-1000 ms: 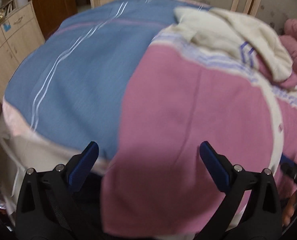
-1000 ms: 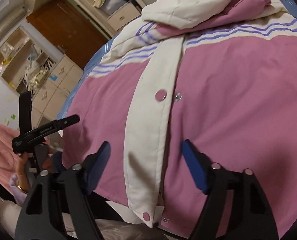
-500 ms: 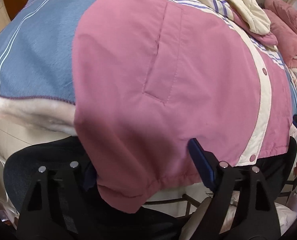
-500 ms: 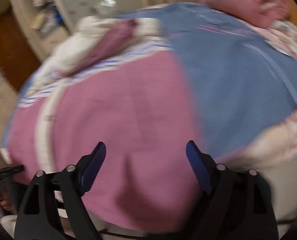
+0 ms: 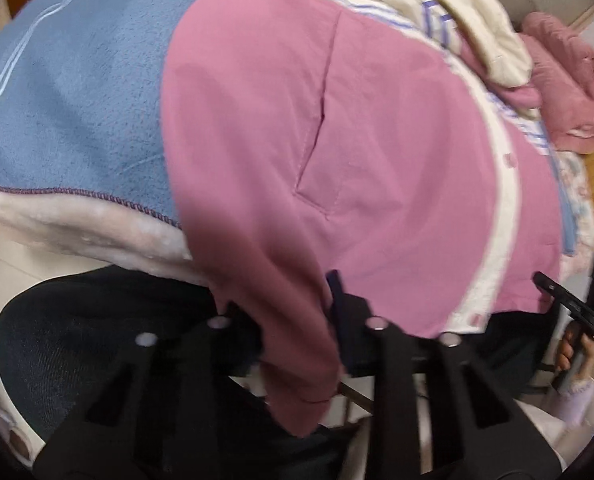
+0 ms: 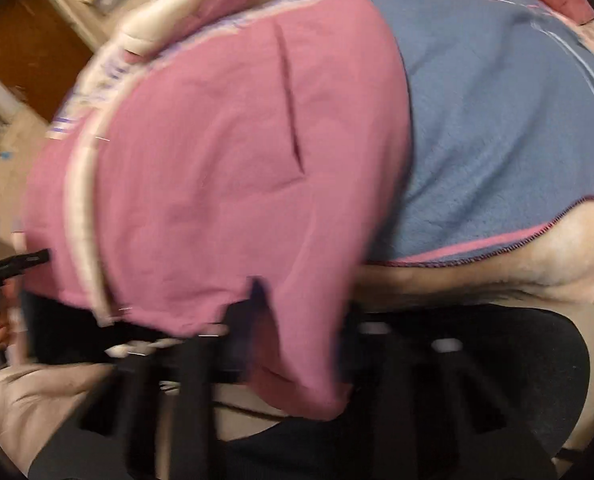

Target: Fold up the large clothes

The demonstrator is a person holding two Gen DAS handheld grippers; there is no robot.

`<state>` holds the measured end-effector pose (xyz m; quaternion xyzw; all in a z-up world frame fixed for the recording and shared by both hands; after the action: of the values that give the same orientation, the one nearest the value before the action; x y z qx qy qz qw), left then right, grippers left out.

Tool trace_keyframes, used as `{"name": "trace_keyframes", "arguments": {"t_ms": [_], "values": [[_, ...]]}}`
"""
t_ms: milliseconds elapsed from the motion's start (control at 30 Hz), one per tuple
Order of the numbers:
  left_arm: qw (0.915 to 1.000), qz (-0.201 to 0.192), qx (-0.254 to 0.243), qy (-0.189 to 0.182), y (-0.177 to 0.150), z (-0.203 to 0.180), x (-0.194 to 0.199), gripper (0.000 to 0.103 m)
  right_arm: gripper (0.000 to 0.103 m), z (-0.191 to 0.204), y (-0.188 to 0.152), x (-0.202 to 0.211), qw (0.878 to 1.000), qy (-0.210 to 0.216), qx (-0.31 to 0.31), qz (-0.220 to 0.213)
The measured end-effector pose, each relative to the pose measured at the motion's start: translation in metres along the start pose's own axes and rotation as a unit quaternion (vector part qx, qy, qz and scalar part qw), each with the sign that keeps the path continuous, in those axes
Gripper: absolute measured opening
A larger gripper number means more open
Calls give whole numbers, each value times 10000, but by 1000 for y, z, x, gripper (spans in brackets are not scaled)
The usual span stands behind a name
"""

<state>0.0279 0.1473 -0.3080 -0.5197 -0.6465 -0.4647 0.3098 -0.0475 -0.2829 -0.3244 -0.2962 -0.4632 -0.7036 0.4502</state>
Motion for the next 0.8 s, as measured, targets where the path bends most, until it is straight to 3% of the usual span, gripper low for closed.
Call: {"name": "trace_keyframes", "arguments": {"t_ms": [33,100,133,233,367,500,633,733,800], "values": [[9998,6,-63,-171,2,-5,5,21,9,7,6,11,9993,361,57,-124],[9961,-73,-225,-848,11,-23,21,19,9,22,25,33,9925,1142,75,-441],[9903,-201,-320,-1337,19,-36,35,19,9,27,34,42,9879,1438,69,-570],[9725,-539,-624,-2177,44,-65,66,19,9,53,72,66,9716,2103,286,-1043],[9546,-693,-858,-2769,96,-94,85,18,8,68,144,89,9460,2806,262,-1602],[9474,-1102,-806,-2896,180,-98,111,18,8,54,244,102,9350,2681,-126,-2319],[9477,-1588,80,-2769,295,-76,111,18,8,-3,342,82,9264,2274,-1232,-2736],[9551,-1713,843,-2266,368,-36,80,19,14,-47,387,38,9286,1984,-1913,-2483],[9556,-1521,1418,-2088,401,-1,44,23,22,-76,398,-1,9298,1884,-2287,-2181]]}}
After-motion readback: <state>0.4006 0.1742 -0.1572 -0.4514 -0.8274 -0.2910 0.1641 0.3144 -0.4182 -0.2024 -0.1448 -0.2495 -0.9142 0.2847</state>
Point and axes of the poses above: each gripper's, at about its wrist camera, not at the fingertips, and x roughly against the way its jaws point, z to its left, y to its top, the point moved 8 cm from there along -x, roughly the way its jaws point, and after that the axes turned 3 degrees about -y, right-handed, at the moved point
